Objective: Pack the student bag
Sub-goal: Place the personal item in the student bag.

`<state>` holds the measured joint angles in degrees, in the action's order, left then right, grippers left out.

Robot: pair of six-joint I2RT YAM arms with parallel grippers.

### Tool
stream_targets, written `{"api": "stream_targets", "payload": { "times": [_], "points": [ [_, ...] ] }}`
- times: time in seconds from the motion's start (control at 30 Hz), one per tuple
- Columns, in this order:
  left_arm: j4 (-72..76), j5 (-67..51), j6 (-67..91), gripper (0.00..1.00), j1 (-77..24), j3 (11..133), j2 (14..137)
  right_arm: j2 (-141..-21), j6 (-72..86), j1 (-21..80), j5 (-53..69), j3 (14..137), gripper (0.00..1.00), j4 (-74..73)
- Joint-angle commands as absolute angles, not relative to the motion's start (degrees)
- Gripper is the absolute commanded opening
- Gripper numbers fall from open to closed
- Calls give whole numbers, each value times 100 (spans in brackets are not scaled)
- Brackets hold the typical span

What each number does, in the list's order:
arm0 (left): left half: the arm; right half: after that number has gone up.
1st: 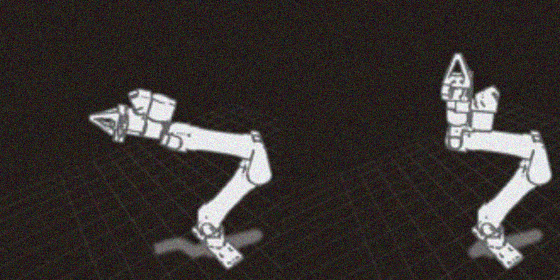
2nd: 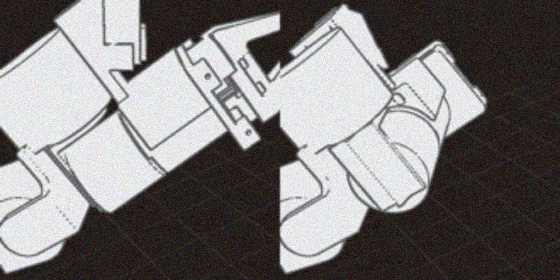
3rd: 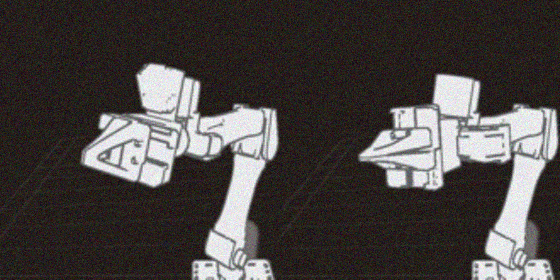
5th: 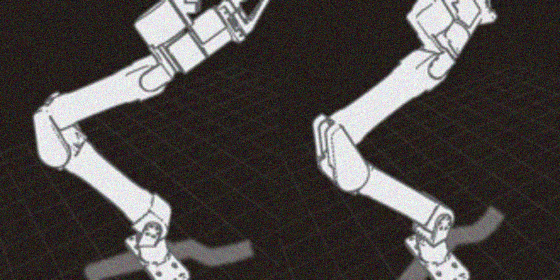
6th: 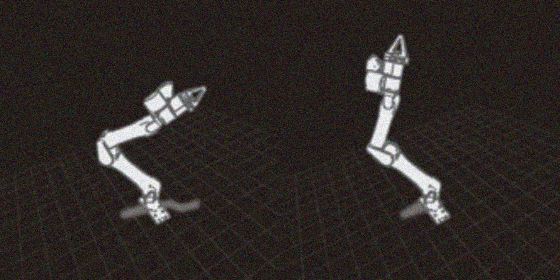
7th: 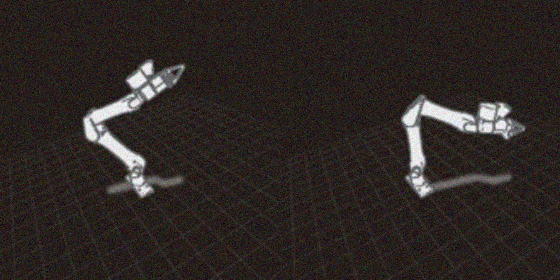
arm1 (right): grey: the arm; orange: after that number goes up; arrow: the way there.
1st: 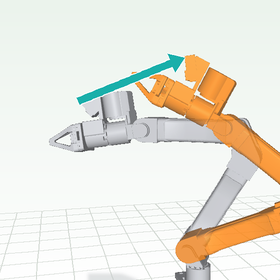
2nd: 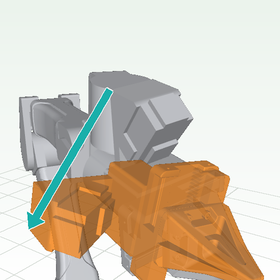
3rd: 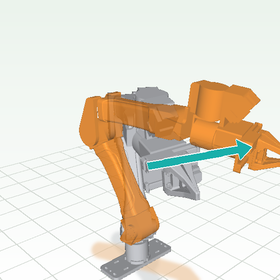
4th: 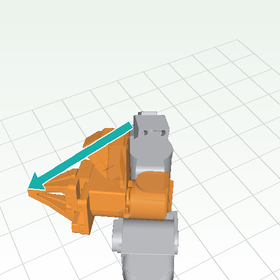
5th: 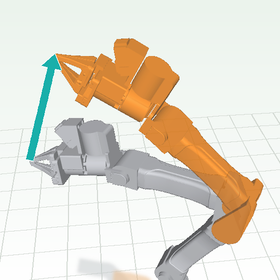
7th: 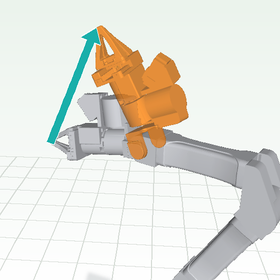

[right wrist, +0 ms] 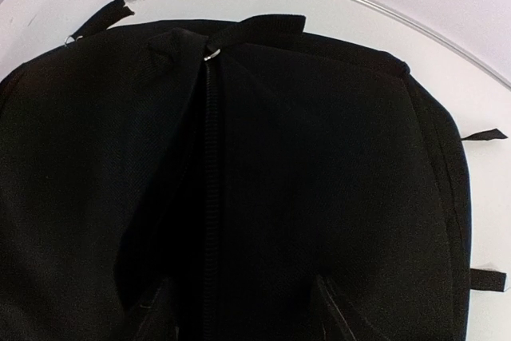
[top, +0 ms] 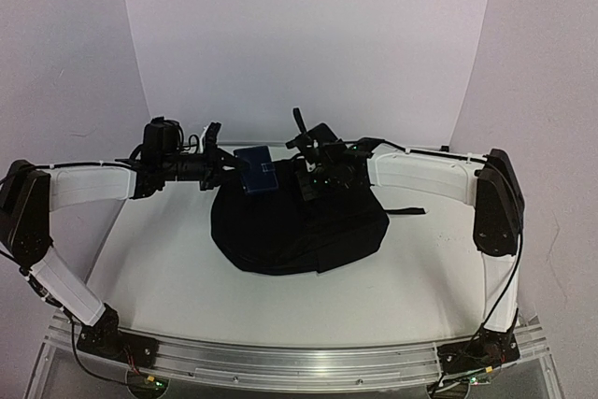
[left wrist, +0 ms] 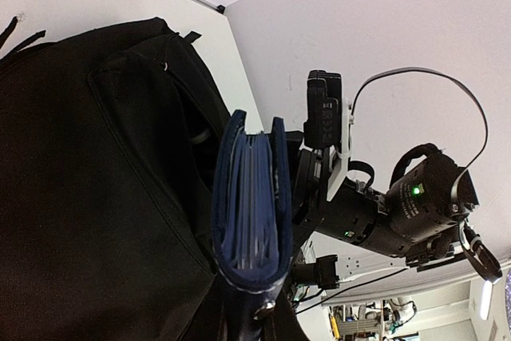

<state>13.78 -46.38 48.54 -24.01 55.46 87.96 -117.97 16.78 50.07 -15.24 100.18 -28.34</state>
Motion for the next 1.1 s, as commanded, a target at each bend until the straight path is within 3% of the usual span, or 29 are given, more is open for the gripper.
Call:
{"api": "stream_targets", "payload": {
  "times": [0.0,0.37,0.67,1.07],
  "points": [
    [1721,-4681,4967,0,-2419,5736,8760,-11832,1699,5019,-1553,10123,53,-2874],
    [1914,-4612,5176,0,-2905,6183,9286,-11398,1915,5014,-2193,10026,0,-2644],
    [2713,-4601,5917,0,-3314,6606,10334,-10663,2286,5011,-2071,9471,0,-2219],
    [2369,-3796,6011,0,-3353,6881,11021,-10348,2450,5026,-1614,9102,0,-1809]
  ]
}}
